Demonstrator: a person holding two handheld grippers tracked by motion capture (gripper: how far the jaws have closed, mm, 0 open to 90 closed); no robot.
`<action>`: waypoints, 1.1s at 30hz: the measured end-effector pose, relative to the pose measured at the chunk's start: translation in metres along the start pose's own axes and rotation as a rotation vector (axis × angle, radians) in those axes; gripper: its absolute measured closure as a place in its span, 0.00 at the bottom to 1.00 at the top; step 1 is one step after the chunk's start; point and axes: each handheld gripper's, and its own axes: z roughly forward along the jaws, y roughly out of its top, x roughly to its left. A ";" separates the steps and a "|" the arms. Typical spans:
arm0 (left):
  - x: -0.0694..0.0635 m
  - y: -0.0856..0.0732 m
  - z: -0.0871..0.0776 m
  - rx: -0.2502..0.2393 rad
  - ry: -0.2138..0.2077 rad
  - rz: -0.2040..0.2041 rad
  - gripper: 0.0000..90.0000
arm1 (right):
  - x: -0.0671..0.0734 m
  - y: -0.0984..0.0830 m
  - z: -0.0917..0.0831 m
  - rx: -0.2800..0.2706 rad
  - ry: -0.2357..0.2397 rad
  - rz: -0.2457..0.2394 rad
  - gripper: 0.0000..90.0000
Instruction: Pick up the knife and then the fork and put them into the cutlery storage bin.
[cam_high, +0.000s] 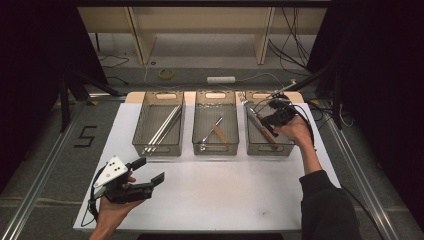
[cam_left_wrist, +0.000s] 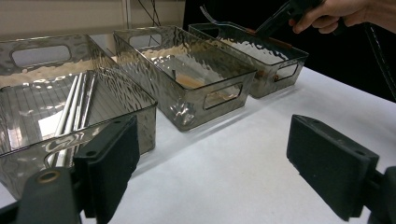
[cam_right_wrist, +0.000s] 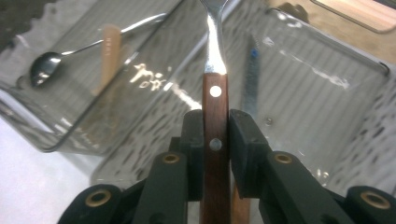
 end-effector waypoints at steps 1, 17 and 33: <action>0.000 0.000 0.000 -0.001 0.000 -0.001 0.19 | -0.001 0.000 0.000 0.000 -0.001 0.003 0.86; 0.000 0.000 0.000 -0.001 0.000 -0.001 0.19 | -0.019 -0.007 0.006 0.029 -0.080 0.107 0.86; 0.000 0.000 0.000 0.001 0.000 0.001 0.19 | -0.020 -0.009 0.022 0.070 -0.106 0.142 0.86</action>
